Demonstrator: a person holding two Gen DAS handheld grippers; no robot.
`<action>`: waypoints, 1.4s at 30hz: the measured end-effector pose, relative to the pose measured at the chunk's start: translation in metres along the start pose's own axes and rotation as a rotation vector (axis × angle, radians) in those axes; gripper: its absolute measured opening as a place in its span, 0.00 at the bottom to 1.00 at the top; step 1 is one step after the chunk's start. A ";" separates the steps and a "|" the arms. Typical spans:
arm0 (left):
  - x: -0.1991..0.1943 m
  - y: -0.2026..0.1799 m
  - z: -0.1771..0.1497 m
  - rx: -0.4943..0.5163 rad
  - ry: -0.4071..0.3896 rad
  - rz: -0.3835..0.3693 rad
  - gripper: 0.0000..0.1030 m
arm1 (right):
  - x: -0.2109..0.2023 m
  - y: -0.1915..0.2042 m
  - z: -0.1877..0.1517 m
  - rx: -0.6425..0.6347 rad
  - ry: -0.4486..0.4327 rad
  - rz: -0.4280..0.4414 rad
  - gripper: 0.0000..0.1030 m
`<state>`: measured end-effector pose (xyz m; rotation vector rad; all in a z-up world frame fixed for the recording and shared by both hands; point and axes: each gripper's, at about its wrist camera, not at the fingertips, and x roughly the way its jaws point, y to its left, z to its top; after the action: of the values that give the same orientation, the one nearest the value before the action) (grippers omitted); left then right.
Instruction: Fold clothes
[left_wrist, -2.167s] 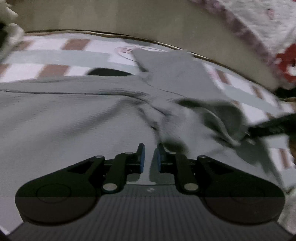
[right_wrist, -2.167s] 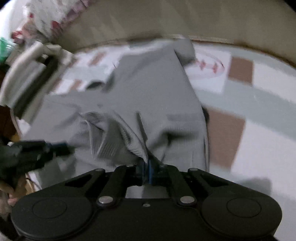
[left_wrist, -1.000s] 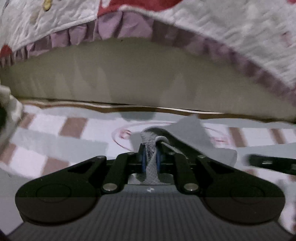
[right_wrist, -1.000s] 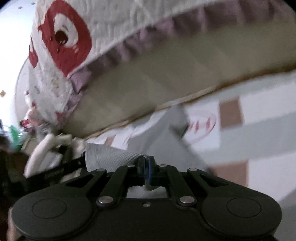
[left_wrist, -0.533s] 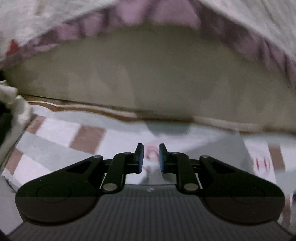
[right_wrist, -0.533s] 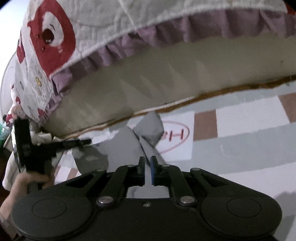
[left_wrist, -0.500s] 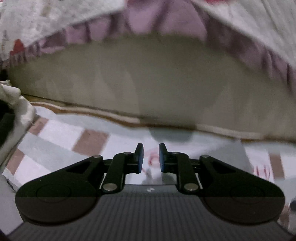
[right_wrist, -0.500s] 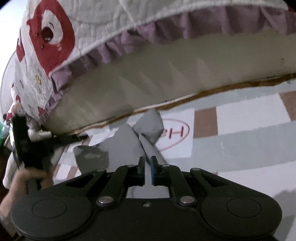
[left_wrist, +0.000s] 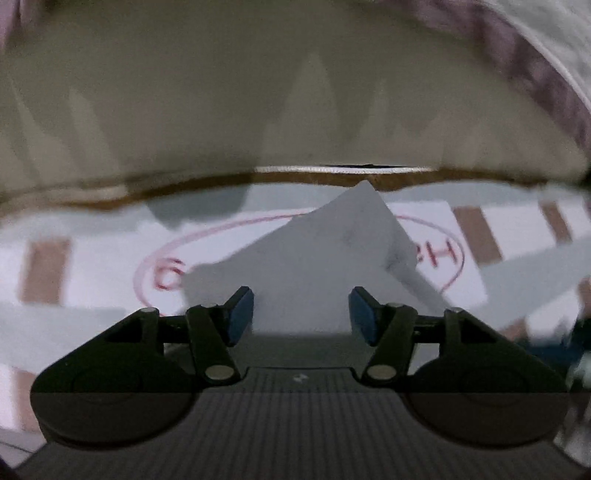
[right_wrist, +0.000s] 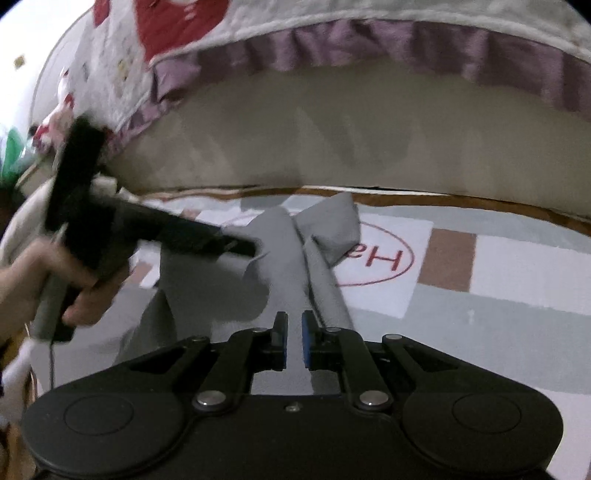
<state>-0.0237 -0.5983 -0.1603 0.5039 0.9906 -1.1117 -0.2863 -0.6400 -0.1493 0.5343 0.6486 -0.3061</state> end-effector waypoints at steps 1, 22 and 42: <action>0.002 -0.001 -0.001 -0.007 -0.003 0.022 0.57 | 0.001 0.003 -0.001 -0.022 0.006 -0.002 0.24; -0.006 -0.036 -0.020 0.189 -0.207 0.105 0.05 | 0.031 0.026 -0.006 -0.172 0.085 -0.150 0.03; -0.004 -0.062 0.041 0.257 -0.314 0.092 0.08 | 0.020 -0.026 0.000 0.172 0.036 -0.085 0.01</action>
<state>-0.0643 -0.6523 -0.1284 0.5550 0.5493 -1.1990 -0.2818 -0.6635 -0.1718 0.6790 0.6844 -0.4364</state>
